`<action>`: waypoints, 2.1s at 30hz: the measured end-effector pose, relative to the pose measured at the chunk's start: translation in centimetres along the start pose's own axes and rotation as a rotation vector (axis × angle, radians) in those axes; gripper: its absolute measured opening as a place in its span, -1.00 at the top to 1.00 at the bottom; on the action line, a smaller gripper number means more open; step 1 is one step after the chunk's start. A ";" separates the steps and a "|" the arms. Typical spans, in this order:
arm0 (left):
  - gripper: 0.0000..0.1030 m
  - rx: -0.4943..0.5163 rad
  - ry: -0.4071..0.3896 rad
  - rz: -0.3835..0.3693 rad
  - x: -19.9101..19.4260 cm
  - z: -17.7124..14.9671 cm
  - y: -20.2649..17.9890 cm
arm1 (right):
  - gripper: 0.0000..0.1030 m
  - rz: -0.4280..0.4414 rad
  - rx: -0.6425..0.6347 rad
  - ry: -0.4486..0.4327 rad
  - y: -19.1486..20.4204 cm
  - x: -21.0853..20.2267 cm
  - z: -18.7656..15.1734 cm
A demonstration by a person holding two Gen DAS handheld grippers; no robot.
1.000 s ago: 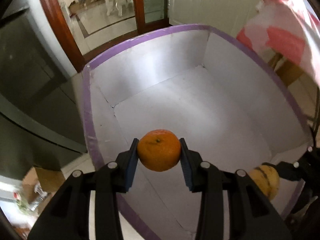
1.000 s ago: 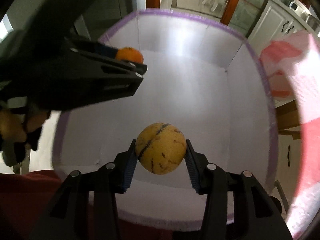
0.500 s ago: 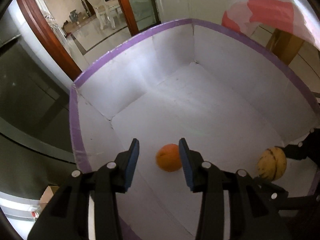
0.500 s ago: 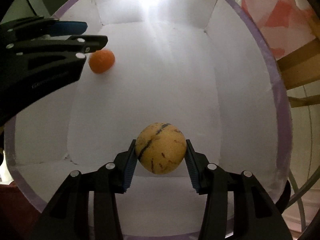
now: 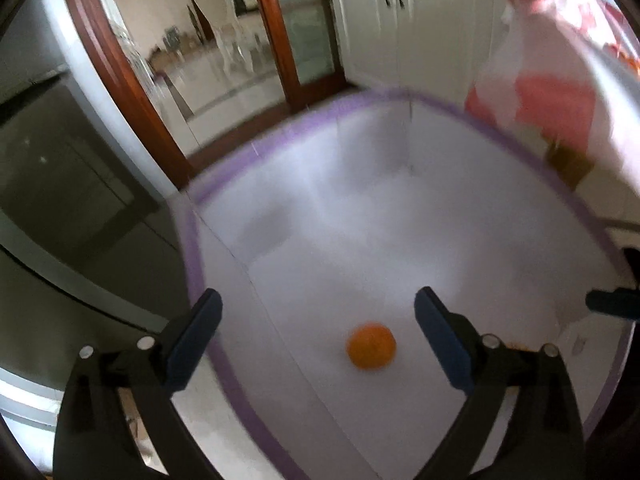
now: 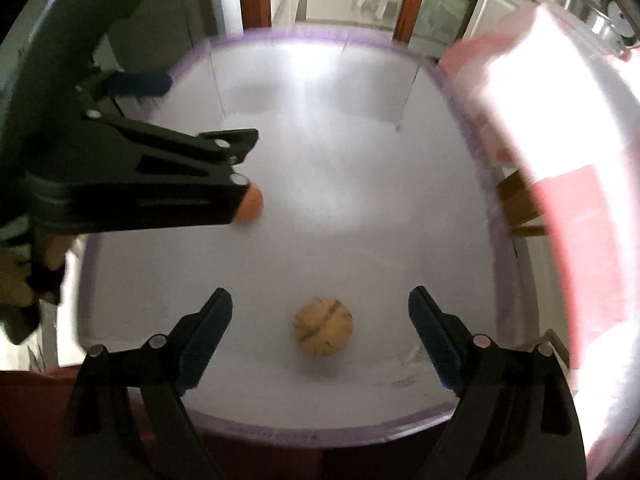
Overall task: Organize fruits
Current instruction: 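Open the left tool to drop the orange while the right tool drops the striped fruit, then move both open tools back over the fruits on the table, then grasp the dark brown fruit with the right tool while the left tool grasps an orange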
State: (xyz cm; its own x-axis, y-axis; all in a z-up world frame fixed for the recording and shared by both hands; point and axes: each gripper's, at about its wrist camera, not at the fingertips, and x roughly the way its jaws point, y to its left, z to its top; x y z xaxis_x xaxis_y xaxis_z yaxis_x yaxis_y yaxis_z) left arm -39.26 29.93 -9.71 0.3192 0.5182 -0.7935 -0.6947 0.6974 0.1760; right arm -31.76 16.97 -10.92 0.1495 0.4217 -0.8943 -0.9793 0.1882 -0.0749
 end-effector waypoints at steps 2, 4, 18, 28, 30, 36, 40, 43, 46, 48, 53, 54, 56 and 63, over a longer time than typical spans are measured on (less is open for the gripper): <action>-0.95 -0.016 -0.068 0.033 -1.8 0.9 0.5 | -0.69 0.014 0.005 -0.053 0.1 -2.3 0.1; -0.97 -0.049 -0.161 0.071 -4.6 2.6 1.2 | -0.69 0.035 0.013 -0.126 0.0 -5.2 0.2; -0.97 0.082 -0.588 -0.308 -20.8 15.4 -11.9 | -0.72 -0.251 0.461 -0.711 -13.4 -29.2 -6.1; -0.97 0.313 -0.272 -0.734 -15.8 18.9 -34.9 | -0.72 -0.569 0.991 -0.496 -32.0 -28.8 -16.9; -0.97 0.336 -0.244 -0.779 -15.0 19.0 -38.3 | -0.72 -0.579 1.052 -0.462 -34.4 -28.0 -18.8; -0.97 0.331 -0.210 -0.836 -12.8 20.2 -44.0 | -0.72 -0.561 1.138 -0.354 -42.0 -25.2 -23.1; -0.97 0.242 -0.112 -0.885 -10.2 20.9 -42.8 | -0.72 -0.540 1.133 -0.265 -45.8 -23.0 -23.1; -0.97 0.139 -0.096 -0.940 -9.2 21.3 -41.2 | -0.72 -0.531 1.091 -0.203 -48.0 -20.8 -21.7; -0.97 0.126 -0.075 -0.956 -8.7 21.3 -41.2 | -0.72 -0.524 1.031 -0.153 -49.9 -18.0 -19.5; -0.97 0.145 -0.064 -0.958 -8.7 21.3 -41.6 | -0.67 -0.509 1.012 -0.130 -51.1 -17.1 -18.3; -0.97 0.183 -0.027 -0.953 -8.6 21.2 -42.3 | -0.19 -0.531 0.980 -0.135 -53.1 -16.7 -17.2; -0.97 0.196 -0.010 -0.952 -8.5 21.2 -42.6 | -0.06 -0.532 0.984 -0.140 -53.1 -16.8 -17.4; -0.97 0.247 0.039 -0.935 -8.1 21.3 -43.8 | 0.23 -0.543 0.998 -0.164 -52.8 -17.3 -18.0; -0.97 0.390 -0.060 -0.746 -8.3 23.2 -48.9 | 0.23 -0.464 1.141 -0.282 -53.6 -19.1 -21.2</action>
State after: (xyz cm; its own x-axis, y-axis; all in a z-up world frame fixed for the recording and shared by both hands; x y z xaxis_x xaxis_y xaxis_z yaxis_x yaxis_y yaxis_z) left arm 7.03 3.02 1.76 0.6471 -0.1281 -0.7515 -0.0198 0.9826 -0.1846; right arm 14.97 -19.94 0.83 0.6085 0.2584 -0.7503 -0.1729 0.9660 0.1924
